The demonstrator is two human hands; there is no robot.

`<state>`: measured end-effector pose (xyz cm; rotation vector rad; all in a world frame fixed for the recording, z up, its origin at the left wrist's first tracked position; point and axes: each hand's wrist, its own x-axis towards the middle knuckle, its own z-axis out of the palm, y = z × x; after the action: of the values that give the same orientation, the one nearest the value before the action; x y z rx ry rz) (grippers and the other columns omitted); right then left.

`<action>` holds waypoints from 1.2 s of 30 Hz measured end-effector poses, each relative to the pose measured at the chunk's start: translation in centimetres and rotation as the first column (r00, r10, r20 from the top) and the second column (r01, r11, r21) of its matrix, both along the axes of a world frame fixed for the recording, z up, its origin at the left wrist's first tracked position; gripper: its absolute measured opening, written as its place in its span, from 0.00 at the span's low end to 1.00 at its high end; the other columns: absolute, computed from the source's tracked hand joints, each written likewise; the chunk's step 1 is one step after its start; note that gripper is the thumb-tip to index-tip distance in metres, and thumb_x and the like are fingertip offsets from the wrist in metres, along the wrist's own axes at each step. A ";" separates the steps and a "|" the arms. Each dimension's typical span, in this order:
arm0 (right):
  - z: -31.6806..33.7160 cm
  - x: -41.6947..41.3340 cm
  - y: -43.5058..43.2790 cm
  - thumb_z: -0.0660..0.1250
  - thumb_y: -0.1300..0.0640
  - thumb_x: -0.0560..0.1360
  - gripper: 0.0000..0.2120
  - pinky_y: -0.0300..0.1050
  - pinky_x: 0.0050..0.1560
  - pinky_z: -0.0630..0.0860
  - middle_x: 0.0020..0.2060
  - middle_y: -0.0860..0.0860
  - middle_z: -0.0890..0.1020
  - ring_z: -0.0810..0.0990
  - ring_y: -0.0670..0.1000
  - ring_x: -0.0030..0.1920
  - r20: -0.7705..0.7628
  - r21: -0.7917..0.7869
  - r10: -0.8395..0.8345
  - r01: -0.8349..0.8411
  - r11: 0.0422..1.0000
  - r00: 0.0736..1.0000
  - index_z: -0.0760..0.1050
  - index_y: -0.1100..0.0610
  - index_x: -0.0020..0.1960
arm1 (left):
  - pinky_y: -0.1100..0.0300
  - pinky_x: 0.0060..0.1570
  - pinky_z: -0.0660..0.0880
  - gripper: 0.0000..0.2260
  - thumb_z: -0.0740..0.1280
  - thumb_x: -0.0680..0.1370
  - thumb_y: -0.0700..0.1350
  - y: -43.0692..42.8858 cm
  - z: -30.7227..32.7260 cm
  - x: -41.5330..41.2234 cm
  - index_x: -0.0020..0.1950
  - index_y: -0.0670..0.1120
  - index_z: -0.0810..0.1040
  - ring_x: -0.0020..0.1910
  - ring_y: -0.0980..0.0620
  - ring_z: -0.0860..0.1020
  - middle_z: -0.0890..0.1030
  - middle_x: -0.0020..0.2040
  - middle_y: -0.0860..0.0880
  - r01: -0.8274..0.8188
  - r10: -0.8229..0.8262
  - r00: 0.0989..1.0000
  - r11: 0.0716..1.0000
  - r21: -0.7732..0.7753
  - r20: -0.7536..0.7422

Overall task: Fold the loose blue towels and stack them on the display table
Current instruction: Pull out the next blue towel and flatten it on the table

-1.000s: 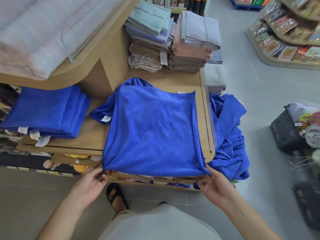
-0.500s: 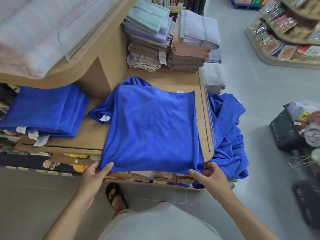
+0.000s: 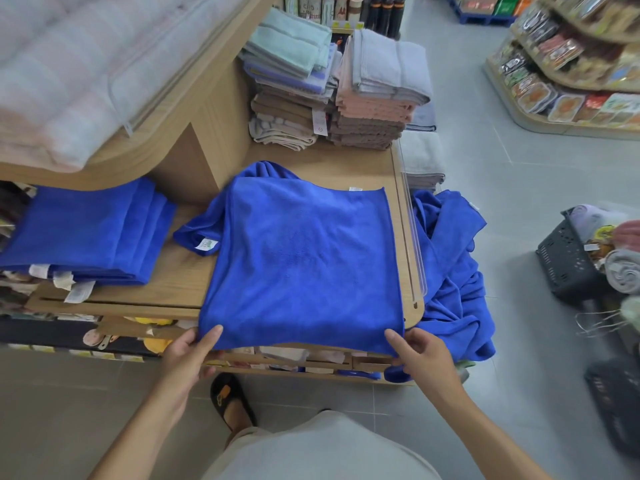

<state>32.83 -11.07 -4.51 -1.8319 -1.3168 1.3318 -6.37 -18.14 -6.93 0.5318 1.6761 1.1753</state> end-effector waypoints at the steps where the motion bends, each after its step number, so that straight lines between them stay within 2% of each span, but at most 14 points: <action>1: 0.0 0.1 0.2 0.71 0.43 0.77 0.20 0.56 0.42 0.82 0.35 0.57 0.84 0.86 0.57 0.37 -0.045 -0.004 -0.041 0.041 0.999 0.998 0.78 0.61 0.40 | 0.56 0.37 0.78 0.20 0.74 0.69 0.59 0.2 0.0 0.1 0.57 0.51 0.83 0.43 0.52 0.85 0.87 0.49 0.50 -0.008 0.008 0.999 1.000 0.014 -0.031; 5: 0.0 1.0 -0.2 0.68 0.50 0.81 0.16 0.43 0.37 0.83 0.38 0.59 0.84 0.86 0.56 0.38 -0.199 -0.076 -0.140 0.127 0.989 0.970 0.81 0.62 0.45 | 0.52 0.46 0.78 0.18 0.73 0.71 0.58 -0.4 -0.7 -0.5 0.56 0.48 0.84 0.47 0.50 0.86 0.87 0.52 0.48 -0.012 0.014 0.998 0.999 0.035 -0.058; 8: 0.5 1.4 -0.6 0.68 0.56 0.81 0.11 0.41 0.34 0.80 0.38 0.60 0.83 0.86 0.57 0.38 -0.188 -0.030 -0.084 0.080 0.996 0.979 0.77 0.63 0.44 | 0.53 0.41 0.78 0.20 0.71 0.72 0.59 -0.9 -1.1 -0.9 0.56 0.47 0.83 0.46 0.44 0.86 0.87 0.50 0.45 0.039 -0.040 0.997 0.999 -0.017 -0.069; 11: 1.6 1.4 -0.8 0.72 0.51 0.78 0.10 0.45 0.35 0.77 0.32 0.47 0.83 0.82 0.50 0.35 0.087 0.178 -0.058 0.042 0.983 0.995 0.77 0.53 0.40 | 0.53 0.38 0.78 0.19 0.71 0.71 0.60 -0.6 -0.5 -1.3 0.57 0.50 0.83 0.46 0.44 0.86 0.87 0.49 0.47 0.048 -0.051 0.994 0.998 -0.030 -0.096; 14: 4.3 0.9 -0.4 0.71 0.46 0.74 0.11 0.44 0.30 0.75 0.30 0.41 0.79 0.79 0.46 0.34 0.449 0.456 -0.103 -0.128 0.881 0.888 0.72 0.43 0.36 | 0.56 0.41 0.78 0.16 0.72 0.71 0.62 0.1 0.2 -1.3 0.52 0.55 0.84 0.45 0.52 0.86 0.87 0.48 0.50 0.073 -0.072 0.985 0.997 0.002 -0.158; 18: 7.7 -1.3 3.5 0.70 0.50 0.76 0.11 0.44 0.29 0.74 0.33 0.41 0.78 0.77 0.48 0.32 0.473 0.556 0.053 -0.345 0.756 0.879 0.71 0.41 0.39 | 0.62 0.41 0.78 0.08 0.72 0.75 0.56 0.5 0.5 -0.6 0.48 0.54 0.83 0.47 0.54 0.85 0.87 0.45 0.57 0.035 -0.039 0.973 0.999 -0.023 -0.226; 20: 8.9 -2.5 6.5 0.68 0.50 0.78 0.07 0.46 0.30 0.76 0.37 0.38 0.79 0.79 0.46 0.35 0.478 0.527 0.150 -0.420 0.739 0.865 0.73 0.41 0.43 | 0.58 0.43 0.79 0.06 0.70 0.78 0.56 0.3 1.0 -0.3 0.46 0.55 0.83 0.47 0.53 0.84 0.86 0.42 0.60 0.025 -0.037 0.946 0.999 -0.041 -0.322; 23: 9.2 -3.8 11.1 0.66 0.48 0.80 0.05 0.43 0.38 0.78 0.45 0.36 0.81 0.80 0.41 0.45 0.483 0.414 0.288 -0.506 0.757 0.827 0.74 0.39 0.54 | 0.60 0.35 0.74 0.16 0.63 0.75 0.70 0.0 3.0 -0.3 0.45 0.60 0.80 0.41 0.63 0.81 0.82 0.42 0.67 -0.005 -0.017 0.756 0.999 -0.032 -0.655; 25: 8.3 -5.0 14.0 0.65 0.48 0.81 0.15 0.45 0.51 0.79 0.59 0.40 0.79 0.80 0.42 0.57 0.496 0.331 0.373 -0.568 0.754 0.784 0.71 0.43 0.67 | 0.60 0.35 0.74 0.15 0.63 0.75 0.68 1.5 4.4 -0.3 0.50 0.59 0.76 0.41 0.64 0.79 0.81 0.43 0.64 -0.030 0.076 0.611 0.997 0.073 -0.788; 27: 7.1 -7.0 16.4 0.63 0.47 0.83 0.25 0.49 0.68 0.72 0.73 0.49 0.71 0.70 0.51 0.73 0.518 0.290 0.382 -0.578 0.763 0.765 0.63 0.52 0.78 | 0.56 0.44 0.77 0.11 0.62 0.77 0.61 4.3 5.3 0.4 0.55 0.58 0.75 0.49 0.60 0.79 0.80 0.50 0.62 0.120 0.087 0.459 0.980 0.159 -0.884; 29: 5.8 -9.3 17.5 0.60 0.46 0.84 0.31 0.51 0.76 0.60 0.80 0.53 0.62 0.60 0.55 0.79 0.517 0.310 0.311 -0.514 0.800 0.797 0.57 0.58 0.81 | 0.52 0.65 0.73 0.19 0.59 0.82 0.57 7.2 5.4 1.6 0.70 0.52 0.73 0.69 0.51 0.73 0.77 0.68 0.55 0.345 -0.108 0.319 0.938 0.009 -0.941; 31: 4.4 -10.7 17.8 0.57 0.43 0.84 0.33 0.51 0.80 0.53 0.82 0.55 0.58 0.54 0.56 0.82 0.548 0.307 0.242 -0.462 0.832 0.800 0.54 0.60 0.82 | 0.50 0.78 0.57 0.29 0.50 0.84 0.61 8.8 4.4 2.5 0.82 0.50 0.57 0.82 0.52 0.53 0.58 0.82 0.54 0.403 -0.369 0.144 0.869 -0.286 -0.918; 33: 2.9 -10.9 17.7 0.52 0.37 0.83 0.36 0.52 0.81 0.49 0.82 0.55 0.57 0.52 0.55 0.82 0.655 0.271 0.193 -0.465 0.843 0.730 0.54 0.59 0.82 | 0.47 0.79 0.50 0.33 0.41 0.81 0.66 8.7 3.0 2.2 0.84 0.52 0.48 0.82 0.54 0.45 0.47 0.83 0.57 0.350 -0.458 0.032 0.838 -0.419 -0.889; 36: 1.4 -10.9 17.6 0.49 0.34 0.82 0.37 0.52 0.81 0.49 0.82 0.53 0.59 0.54 0.55 0.82 0.736 0.264 0.161 -0.498 0.826 0.657 0.57 0.56 0.82 | 0.41 0.76 0.57 0.33 0.42 0.82 0.66 7.7 2.4 1.2 0.83 0.52 0.53 0.82 0.54 0.51 0.52 0.82 0.57 0.314 -0.411 0.001 0.865 -0.390 -0.911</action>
<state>21.96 6.58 -3.07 -1.8428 -2.2385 0.3551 -5.12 -10.46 -4.48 1.9567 2.3896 0.1435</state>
